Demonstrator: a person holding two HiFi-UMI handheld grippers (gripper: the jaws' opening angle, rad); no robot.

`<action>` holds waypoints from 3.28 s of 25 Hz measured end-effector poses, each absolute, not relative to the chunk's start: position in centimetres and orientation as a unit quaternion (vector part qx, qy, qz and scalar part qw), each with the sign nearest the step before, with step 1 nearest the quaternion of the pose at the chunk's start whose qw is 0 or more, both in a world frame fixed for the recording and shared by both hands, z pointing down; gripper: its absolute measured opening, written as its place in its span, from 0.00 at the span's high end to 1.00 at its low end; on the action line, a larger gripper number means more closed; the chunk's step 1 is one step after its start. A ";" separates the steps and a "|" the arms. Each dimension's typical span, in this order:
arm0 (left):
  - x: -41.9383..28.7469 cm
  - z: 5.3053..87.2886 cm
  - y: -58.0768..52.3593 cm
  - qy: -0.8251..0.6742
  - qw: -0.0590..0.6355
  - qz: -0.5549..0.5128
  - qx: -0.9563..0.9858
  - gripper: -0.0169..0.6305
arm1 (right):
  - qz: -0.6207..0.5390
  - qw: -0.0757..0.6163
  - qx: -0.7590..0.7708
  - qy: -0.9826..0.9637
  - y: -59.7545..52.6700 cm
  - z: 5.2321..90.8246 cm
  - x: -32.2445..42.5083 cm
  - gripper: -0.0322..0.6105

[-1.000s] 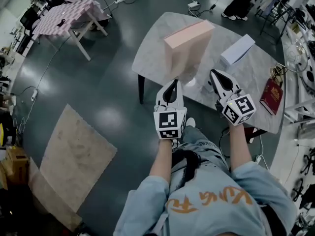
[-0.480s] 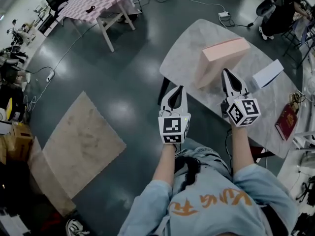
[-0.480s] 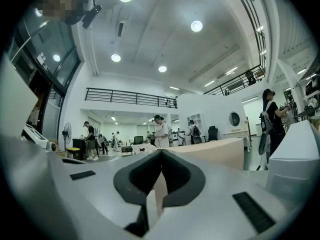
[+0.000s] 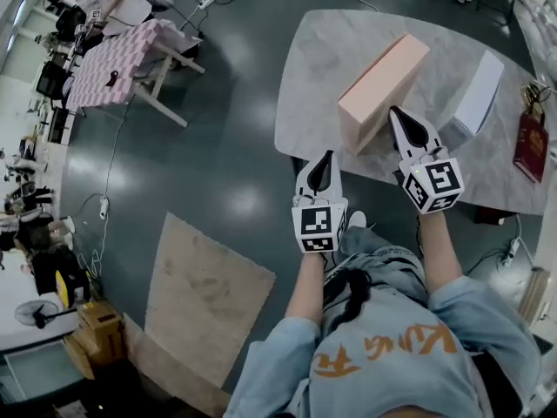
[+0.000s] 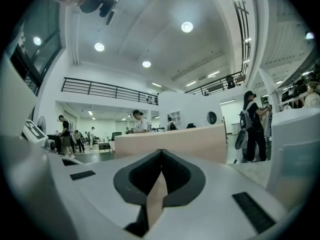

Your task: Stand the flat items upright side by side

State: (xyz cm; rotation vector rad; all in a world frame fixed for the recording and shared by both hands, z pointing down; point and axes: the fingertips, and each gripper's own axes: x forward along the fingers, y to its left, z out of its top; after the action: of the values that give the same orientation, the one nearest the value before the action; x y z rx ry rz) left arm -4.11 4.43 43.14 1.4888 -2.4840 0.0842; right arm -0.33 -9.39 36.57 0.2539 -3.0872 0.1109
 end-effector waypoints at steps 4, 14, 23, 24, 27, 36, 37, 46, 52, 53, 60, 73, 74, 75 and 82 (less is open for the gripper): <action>-4.8 44.3 2.6 -0.827 0.134 0.059 0.543 0.92 | 0.041 0.037 0.122 -0.991 -11.0 38.1 0.1 0.95; -4.7 48.0 -1.0 -0.750 0.174 0.127 0.626 0.60 | 0.048 0.052 0.165 -0.984 -13.0 39.9 0.8 0.95; -5.7 49.6 -3.0 -0.702 0.175 0.168 0.669 0.51 | 0.052 0.058 0.193 -0.978 -12.6 41.1 2.2 0.95; -6.0 49.5 -3.0 -0.695 0.174 0.166 0.678 0.50 | 0.051 0.062 0.198 -0.977 -12.1 41.2 2.1 0.95; -6.3 49.3 -3.7 -0.670 0.168 0.152 0.707 0.47 | 0.049 0.075 0.229 -0.969 -12.1 41.6 2.5 0.95; -4.6 49.5 -5.7 -0.572 0.146 0.148 0.793 0.42 | 0.050 0.103 0.334 -0.936 -11.8 42.1 3.5 0.95; -4.5 49.6 -5.9 -0.570 0.146 0.149 0.795 0.41 | 0.048 0.109 0.342 -0.932 -11.6 42.2 3.8 0.95; -4.2 49.9 -8.1 -0.577 0.130 0.156 0.791 0.47 | 0.054 0.132 0.424 -0.894 -12.3 42.0 8.0 0.95; -3.8 49.8 -10.0 -0.584 0.131 0.144 0.788 0.48 | 0.051 0.141 0.456 -0.877 -13.1 41.8 9.6 0.95; -3.7 49.8 -10.3 -0.585 0.132 0.141 0.787 0.48 | 0.051 0.144 0.459 -0.875 -13.3 41.9 9.8 0.94; -3.1 49.9 -12.6 -0.592 0.136 0.134 0.783 0.48 | 0.070 0.164 0.475 -0.862 -14.7 42.9 11.2 0.74; -0.1 49.6 -17.8 -0.610 0.151 0.138 0.766 0.48 | 0.126 0.176 0.465 -0.858 -21.3 45.3 12.9 0.35; 0.0 49.4 -18.1 -0.612 0.151 0.138 0.764 0.48 | 0.127 0.176 0.461 -0.861 -21.7 45.2 12.8 0.35; 0.0 49.2 -18.3 -0.614 0.151 0.138 0.762 0.48 | 0.127 0.177 0.457 -0.863 -22.0 45.1 12.6 0.35; 0.9 49.5 -19.8 -0.629 0.159 0.143 0.747 0.48 | 0.126 0.172 0.408 -0.888 -24.1 45.7 11.6 0.37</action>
State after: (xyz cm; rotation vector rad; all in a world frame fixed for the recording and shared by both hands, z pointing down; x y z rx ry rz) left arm 0.87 -19.81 49.51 2.1368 -1.7983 0.4083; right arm 11.64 -24.07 45.70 1.1579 -2.5185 0.3578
